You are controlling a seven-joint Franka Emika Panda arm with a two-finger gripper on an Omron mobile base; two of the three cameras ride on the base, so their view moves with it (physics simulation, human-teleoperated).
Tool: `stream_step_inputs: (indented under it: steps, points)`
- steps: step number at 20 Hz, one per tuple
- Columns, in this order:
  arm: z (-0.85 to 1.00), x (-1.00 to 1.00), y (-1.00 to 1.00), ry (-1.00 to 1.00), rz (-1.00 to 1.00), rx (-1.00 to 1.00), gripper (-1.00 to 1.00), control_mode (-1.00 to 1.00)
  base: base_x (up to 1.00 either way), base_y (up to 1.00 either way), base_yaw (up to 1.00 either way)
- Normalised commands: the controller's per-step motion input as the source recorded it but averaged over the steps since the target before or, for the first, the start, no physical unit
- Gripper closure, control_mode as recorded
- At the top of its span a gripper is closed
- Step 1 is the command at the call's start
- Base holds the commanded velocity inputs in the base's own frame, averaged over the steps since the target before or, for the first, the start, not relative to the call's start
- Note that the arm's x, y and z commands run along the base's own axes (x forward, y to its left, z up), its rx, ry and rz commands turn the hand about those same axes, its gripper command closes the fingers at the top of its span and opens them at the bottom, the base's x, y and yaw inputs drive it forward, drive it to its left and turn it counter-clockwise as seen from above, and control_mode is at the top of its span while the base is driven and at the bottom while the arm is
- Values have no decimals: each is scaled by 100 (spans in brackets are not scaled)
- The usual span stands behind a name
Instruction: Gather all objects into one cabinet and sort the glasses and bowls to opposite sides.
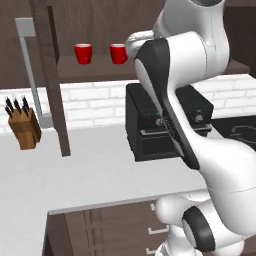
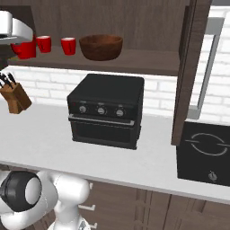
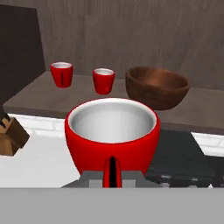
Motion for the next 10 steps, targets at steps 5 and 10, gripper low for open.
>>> stream_step_inputs:
  steps: [5, 10]
  points:
    - [-15, 85, 19, -14, 8, -2, 100, -100, 0, 0, 0]
    - [-6, 96, 17, -7, 7, 1, 100, -100, 0, 0, 0]
